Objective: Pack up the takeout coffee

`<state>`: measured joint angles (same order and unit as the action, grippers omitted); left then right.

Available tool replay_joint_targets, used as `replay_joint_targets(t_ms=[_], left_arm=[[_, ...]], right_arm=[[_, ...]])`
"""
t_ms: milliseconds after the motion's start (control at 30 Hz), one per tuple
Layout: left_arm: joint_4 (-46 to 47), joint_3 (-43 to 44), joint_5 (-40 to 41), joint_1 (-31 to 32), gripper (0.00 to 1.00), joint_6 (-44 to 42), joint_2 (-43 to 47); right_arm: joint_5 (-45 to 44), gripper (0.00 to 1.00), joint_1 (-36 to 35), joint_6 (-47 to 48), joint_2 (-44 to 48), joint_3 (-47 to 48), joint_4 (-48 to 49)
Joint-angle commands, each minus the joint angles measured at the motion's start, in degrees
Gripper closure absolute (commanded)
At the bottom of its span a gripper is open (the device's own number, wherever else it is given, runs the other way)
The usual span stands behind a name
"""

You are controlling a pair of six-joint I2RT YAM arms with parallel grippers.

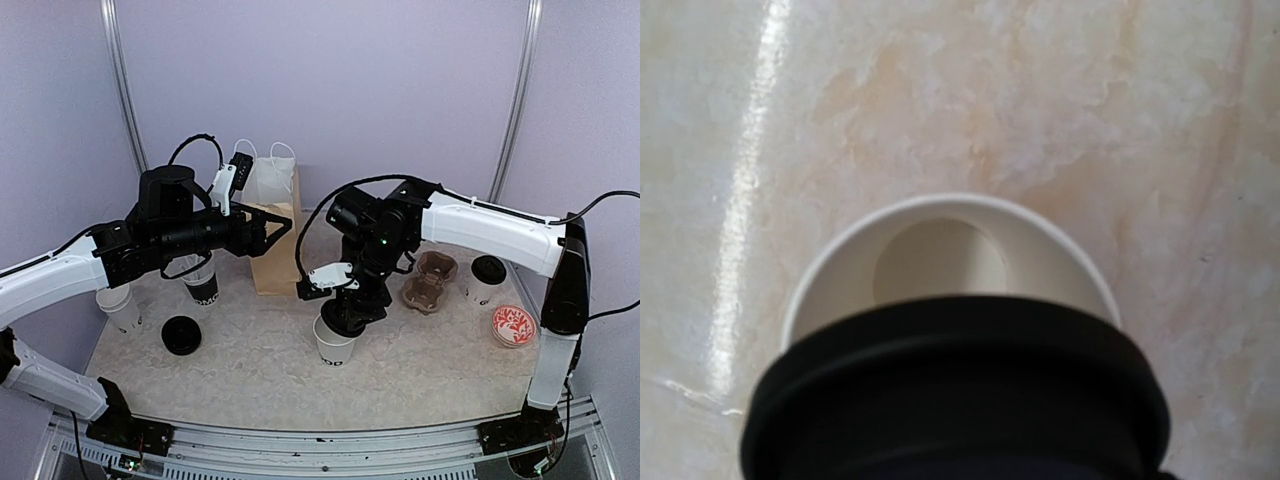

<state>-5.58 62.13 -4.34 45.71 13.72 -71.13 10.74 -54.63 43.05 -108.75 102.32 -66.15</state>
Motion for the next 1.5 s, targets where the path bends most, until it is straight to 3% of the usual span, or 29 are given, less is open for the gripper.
replay_joint_targets(t_ms=[0, 667, 833, 1033, 1267, 1467], left_arm=[[1.4, 0.0, -0.8, -0.3, 0.21, 0.5, 0.3], [0.1, -1.8, 0.6, -0.8, 0.21, 1.1, 0.5], [-8.6, -2.3, 3.4, -1.2, 0.22, 4.0, -0.1], [-15.4, -6.8, 0.8, -0.3, 0.31, 11.6, 1.0], [-10.0, -16.1, 1.1, 5.7, 0.44, 19.6, -0.5], [2.0, -21.4, -0.8, 6.9, 0.51, 22.0, -6.5]], right_arm=[[-0.1, 0.28, -0.7, 0.0, -0.4, 0.0, -0.4], [-0.1, 0.27, -1.5, -0.2, -3.1, 2.1, -0.8], [-1.3, 0.27, -1.6, 0.0, -2.2, 1.5, -0.7], [-2.5, 0.27, -1.5, 1.4, -0.5, 1.2, -1.1], [-2.3, 0.27, -1.6, 2.4, -2.3, 4.6, -2.7], [-2.7, 0.27, -2.3, 3.2, -4.0, 6.6, -4.3]])
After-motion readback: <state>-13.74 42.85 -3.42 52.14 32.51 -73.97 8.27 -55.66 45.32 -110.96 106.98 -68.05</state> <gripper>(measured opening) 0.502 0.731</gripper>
